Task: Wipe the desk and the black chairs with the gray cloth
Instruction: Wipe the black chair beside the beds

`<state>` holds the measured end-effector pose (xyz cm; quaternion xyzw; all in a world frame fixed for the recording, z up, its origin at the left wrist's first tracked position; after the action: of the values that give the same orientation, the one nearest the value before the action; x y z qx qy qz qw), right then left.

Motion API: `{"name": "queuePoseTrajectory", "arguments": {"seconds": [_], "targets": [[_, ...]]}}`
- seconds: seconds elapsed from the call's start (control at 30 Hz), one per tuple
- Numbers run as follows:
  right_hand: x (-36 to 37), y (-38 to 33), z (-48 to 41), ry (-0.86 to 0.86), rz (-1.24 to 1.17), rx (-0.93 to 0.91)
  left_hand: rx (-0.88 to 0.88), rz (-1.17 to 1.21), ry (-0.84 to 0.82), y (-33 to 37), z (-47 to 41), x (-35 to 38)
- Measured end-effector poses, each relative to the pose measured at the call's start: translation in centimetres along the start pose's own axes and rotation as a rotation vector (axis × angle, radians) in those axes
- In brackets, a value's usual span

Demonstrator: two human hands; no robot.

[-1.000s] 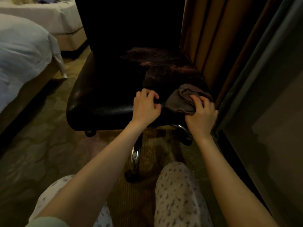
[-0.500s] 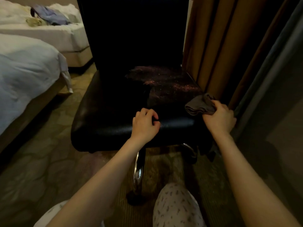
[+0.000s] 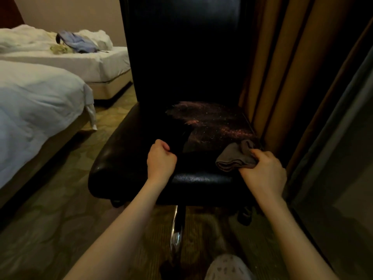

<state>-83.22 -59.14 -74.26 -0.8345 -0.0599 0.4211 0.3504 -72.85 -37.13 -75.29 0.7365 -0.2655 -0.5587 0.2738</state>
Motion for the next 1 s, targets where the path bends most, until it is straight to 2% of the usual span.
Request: {"name": "queuePoseTrajectory", "arguments": {"seconds": [0.1,0.2,0.33,0.5,0.67,0.77,0.9,1.0], "targets": [[3.1,-5.6,0.0,-0.081,-0.042,-0.101,-0.102,0.109,-0.026,-0.9,-1.0,-0.6],[7.6,-11.6,0.2,-0.241,-0.026,-0.229,-0.235,0.194,-0.075,-1.4,-2.0,-1.0],[11.8,-14.4,-0.4,-0.438,0.046,-0.260,-0.315,0.245,-0.095,-2.8,-2.6,-1.4],[12.8,-13.8,-2.6,-0.418,0.065,-0.248,-0.256,0.172,-0.074,-2.8,-3.4,-1.3],[11.1,-10.1,-7.1,-0.308,0.185,-0.082,-0.070,0.067,0.049,-3.0,-2.3,-0.4],[8.8,-6.4,-9.8,-0.248,0.349,0.011,-0.016,0.043,0.086,-3.0,-2.2,0.0],[7.4,-3.9,-10.9,-0.237,0.461,0.079,-0.014,0.007,0.062,-3.2,-2.1,-0.2],[7.3,-5.2,-10.4,-0.198,0.446,0.032,-0.002,-0.048,0.009,-3.4,-2.2,-0.3]]}}
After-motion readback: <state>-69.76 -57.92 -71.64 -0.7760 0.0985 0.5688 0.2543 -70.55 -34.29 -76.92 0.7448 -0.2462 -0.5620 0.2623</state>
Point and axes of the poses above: each hand's wrist, its own z-axis away from the middle knuckle, its own x-axis out of the palm, y = z × x, the point moved 3 cm from there along -z, towards the middle knuckle, and after that the axes turned 12 degrees about -z, right-handed, at the moved point
